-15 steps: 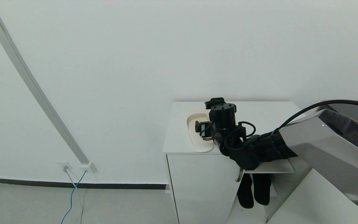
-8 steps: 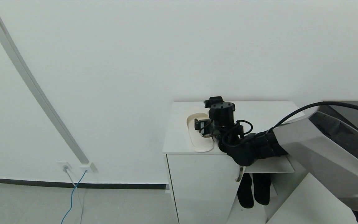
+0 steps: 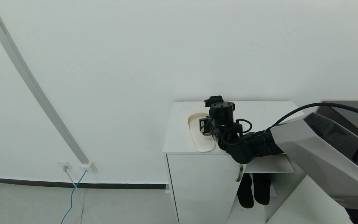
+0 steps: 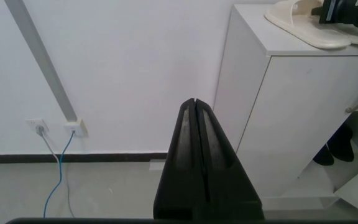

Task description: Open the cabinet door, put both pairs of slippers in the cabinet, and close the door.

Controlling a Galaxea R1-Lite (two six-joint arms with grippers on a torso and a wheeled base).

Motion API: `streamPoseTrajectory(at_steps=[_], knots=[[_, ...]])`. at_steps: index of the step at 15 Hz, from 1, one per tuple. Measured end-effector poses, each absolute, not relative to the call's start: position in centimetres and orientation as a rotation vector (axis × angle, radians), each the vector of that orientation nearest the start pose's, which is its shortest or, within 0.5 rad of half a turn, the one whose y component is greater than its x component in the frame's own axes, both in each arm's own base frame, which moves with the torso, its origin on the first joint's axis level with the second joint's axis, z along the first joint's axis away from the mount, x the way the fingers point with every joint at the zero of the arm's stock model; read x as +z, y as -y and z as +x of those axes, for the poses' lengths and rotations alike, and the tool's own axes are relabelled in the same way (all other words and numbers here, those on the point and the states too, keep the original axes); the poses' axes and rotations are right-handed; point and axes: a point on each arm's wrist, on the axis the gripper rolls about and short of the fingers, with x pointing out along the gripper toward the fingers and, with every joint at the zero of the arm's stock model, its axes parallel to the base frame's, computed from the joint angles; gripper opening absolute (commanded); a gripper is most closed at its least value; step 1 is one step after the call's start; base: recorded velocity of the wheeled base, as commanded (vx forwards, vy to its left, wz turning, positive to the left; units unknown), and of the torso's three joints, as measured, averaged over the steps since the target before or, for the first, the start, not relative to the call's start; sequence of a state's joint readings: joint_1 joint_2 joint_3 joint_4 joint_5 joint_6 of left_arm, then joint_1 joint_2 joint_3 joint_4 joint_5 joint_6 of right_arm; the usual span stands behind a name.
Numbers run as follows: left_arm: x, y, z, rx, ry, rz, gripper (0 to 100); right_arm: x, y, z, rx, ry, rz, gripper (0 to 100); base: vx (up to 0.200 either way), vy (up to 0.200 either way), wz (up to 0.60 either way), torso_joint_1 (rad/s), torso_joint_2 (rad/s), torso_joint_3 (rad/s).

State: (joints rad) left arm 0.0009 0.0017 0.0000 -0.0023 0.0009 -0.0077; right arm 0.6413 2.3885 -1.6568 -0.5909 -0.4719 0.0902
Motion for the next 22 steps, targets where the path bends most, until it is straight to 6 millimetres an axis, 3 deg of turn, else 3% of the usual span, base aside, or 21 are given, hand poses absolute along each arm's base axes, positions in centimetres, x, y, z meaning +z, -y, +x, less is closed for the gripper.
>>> streamPoseTrajectory(at_steps=[4, 7, 10, 17, 19, 22], knots=[[7.6, 0.0, -2.3, 0.003, 0.001, -0.008, 0, 13.5, -28.6, 40.4, 0.159, -0.126, 0.017, 0, 0.000, 0.000, 0.00, 0.000, 0.00, 0.000], [7.6, 0.0, -2.3, 0.001, 0.001, -0.008, 0, 15.0, -27.5, 38.8, 0.190, -0.137, 0.015, 0, 0.000, 0.000, 0.00, 0.000, 0.00, 0.000], [7.6, 0.0, -2.3, 0.000, 0.001, -0.007, 0, 16.7, -25.4, 34.8, 0.262, -0.181, -0.004, 0, 0.000, 0.000, 0.00, 0.000, 0.00, 0.000], [7.6, 0.0, -2.3, -0.002, 0.001, -0.004, 0, 20.1, -20.4, 21.7, 0.512, -0.220, -0.021, 0, 0.000, 0.000, 0.00, 0.000, 0.00, 0.000], [7.6, 0.0, -2.3, -0.003, 0.001, -0.004, 0, 20.0, -19.1, 19.4, 0.613, -0.229, -0.023, 0, 0.000, 0.000, 0.00, 0.000, 0.00, 0.000], [7.6, 0.0, -2.3, -0.004, 0.001, -0.003, 0, 20.2, -17.7, 18.2, 0.757, -0.154, -0.027, 0, 0.000, 0.000, 0.00, 0.000, 0.00, 0.000]])
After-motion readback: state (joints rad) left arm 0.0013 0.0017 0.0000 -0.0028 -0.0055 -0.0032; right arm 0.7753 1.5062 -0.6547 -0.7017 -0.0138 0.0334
